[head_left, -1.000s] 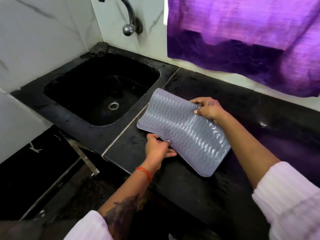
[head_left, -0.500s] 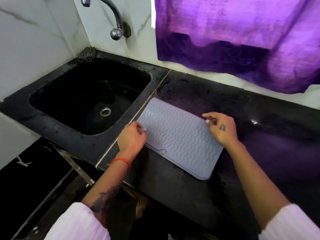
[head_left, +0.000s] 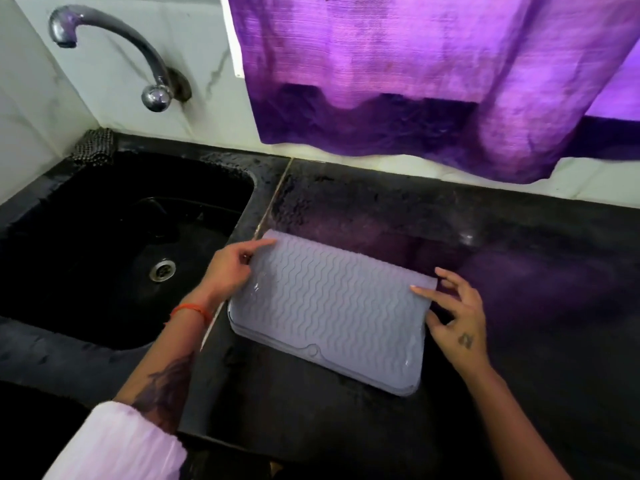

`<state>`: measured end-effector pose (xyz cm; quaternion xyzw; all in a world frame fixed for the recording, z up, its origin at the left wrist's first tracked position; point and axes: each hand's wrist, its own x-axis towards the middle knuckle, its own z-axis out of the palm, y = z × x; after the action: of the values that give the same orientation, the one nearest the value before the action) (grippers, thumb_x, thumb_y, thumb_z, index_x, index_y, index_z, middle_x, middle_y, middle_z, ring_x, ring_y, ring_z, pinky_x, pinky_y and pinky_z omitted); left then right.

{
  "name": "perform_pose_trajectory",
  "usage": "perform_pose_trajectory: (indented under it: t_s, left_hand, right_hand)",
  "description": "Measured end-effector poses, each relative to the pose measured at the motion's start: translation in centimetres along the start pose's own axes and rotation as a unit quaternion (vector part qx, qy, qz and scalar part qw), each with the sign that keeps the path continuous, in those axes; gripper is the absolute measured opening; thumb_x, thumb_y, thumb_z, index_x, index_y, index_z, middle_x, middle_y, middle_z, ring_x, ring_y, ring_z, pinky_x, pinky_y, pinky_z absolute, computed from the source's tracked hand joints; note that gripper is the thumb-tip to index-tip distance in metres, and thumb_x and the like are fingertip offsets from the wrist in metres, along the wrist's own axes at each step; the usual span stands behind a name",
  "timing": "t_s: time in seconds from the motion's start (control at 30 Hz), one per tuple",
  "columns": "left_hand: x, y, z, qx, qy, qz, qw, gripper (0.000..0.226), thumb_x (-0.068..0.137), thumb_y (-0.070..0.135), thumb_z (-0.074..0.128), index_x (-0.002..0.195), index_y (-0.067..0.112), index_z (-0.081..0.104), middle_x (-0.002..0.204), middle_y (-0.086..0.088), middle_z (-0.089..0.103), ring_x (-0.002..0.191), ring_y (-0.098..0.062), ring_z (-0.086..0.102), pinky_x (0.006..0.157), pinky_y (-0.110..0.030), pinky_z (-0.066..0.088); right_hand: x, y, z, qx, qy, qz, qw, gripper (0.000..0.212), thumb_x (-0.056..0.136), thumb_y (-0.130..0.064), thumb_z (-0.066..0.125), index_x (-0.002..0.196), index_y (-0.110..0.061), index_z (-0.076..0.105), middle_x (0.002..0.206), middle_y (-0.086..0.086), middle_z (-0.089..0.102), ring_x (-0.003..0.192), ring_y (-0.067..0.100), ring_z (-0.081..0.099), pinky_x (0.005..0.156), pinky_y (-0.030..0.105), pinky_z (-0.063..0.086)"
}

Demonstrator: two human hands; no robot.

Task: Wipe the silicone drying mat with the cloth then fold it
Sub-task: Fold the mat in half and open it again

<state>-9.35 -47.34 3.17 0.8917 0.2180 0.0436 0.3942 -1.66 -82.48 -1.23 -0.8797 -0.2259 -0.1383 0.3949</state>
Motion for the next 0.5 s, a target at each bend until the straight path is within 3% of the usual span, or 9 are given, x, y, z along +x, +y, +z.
perform_pose_trajectory:
  t_s: [0.07, 0.17, 0.23, 0.3, 0.4, 0.47, 0.5]
  left_hand:
    - [1.1, -0.3, -0.8, -0.027, -0.044, 0.032, 0.998, 0.066, 0.074, -0.022, 0.041, 0.105, 0.029, 0.070, 0.106, 0.008, 0.063, 0.099, -0.008, 0.057, 0.080, -0.004, 0.041]
    - [3.0, -0.1, -2.2, -0.112, -0.103, 0.059, 0.987, 0.055, 0.079, -0.017, 0.057, 0.092, 0.033, 0.074, 0.104, -0.001, 0.069, 0.098, -0.012, 0.063, 0.087, -0.016, 0.047]
    - [3.9, 0.4, -2.6, -0.159, -0.134, 0.081, 0.975, 0.045, 0.078, -0.013, 0.063, 0.088, 0.029, 0.075, 0.098, -0.002, 0.068, 0.089, -0.007, 0.064, 0.082, -0.014, 0.049]
    - [5.1, 0.9, -2.9, -0.164, -0.135, 0.109, 0.971, 0.036, 0.078, -0.008, 0.066, 0.089, 0.025, 0.073, 0.092, 0.002, 0.063, 0.083, 0.000, 0.061, 0.080, -0.011, 0.047]
    - [7.0, 1.6, -3.1, -0.180, -0.125, 0.134, 0.966, 0.032, 0.076, 0.004, 0.072, 0.085, 0.035, 0.075, 0.099, 0.009, 0.064, 0.098, 0.000, 0.057, 0.088, -0.015, 0.044]
    - [8.3, 2.0, -2.7, -0.206, -0.098, 0.140, 0.963, 0.037, 0.072, 0.010, 0.066, 0.086, 0.043, 0.074, 0.104, 0.003, 0.061, 0.107, -0.006, 0.053, 0.092, -0.015, 0.043]
    - [8.9, 2.3, -2.4, -0.225, -0.081, 0.132, 0.962, 0.038, 0.078, 0.006, 0.062, 0.095, 0.038, 0.073, 0.101, 0.000, 0.061, 0.104, -0.011, 0.054, 0.091, -0.018, 0.044]
  right_hand:
    - [0.9, -0.5, -0.1, 0.003, -0.003, -0.009, 1.000, 0.035, 0.070, -0.008, 0.068, 0.099, -0.026, 0.072, 0.124, -0.001, 0.054, 0.109, 0.024, 0.048, 0.095, 0.010, 0.029]
    - [2.4, -0.8, 0.0, 0.021, 0.004, -0.008, 1.000, 0.025, 0.074, -0.020, 0.067, 0.097, -0.031, 0.070, 0.117, -0.006, 0.060, 0.110, 0.024, 0.052, 0.095, 0.018, 0.034]
    - [3.5, -1.3, 0.2, 0.058, 0.013, 0.012, 0.998, 0.020, 0.077, -0.032, 0.061, 0.095, -0.034, 0.069, 0.111, -0.008, 0.065, 0.111, 0.018, 0.055, 0.098, 0.015, 0.034]
    - [4.5, -1.8, 0.4, 0.114, 0.022, 0.036, 0.993, 0.020, 0.080, -0.026, 0.062, 0.094, -0.038, 0.069, 0.105, -0.011, 0.068, 0.108, 0.010, 0.058, 0.097, 0.018, 0.040]
    - [5.7, -2.0, 0.6, 0.197, 0.025, 0.086, 0.976, 0.040, 0.082, -0.007, 0.064, 0.091, -0.046, 0.068, 0.096, -0.019, 0.070, 0.095, 0.006, 0.065, 0.084, 0.023, 0.051]
    - [7.0, -2.0, 0.9, 0.209, 0.043, 0.130, 0.968, 0.032, 0.083, -0.008, 0.061, 0.087, -0.040, 0.067, 0.082, -0.021, 0.068, 0.079, -0.003, 0.063, 0.071, 0.017, 0.051]
    - [7.7, -1.9, 1.2, 0.195, 0.060, 0.151, 0.967, 0.026, 0.086, -0.007, 0.059, 0.084, -0.032, 0.064, 0.074, -0.019, 0.065, 0.070, -0.006, 0.059, 0.065, 0.018, 0.049]
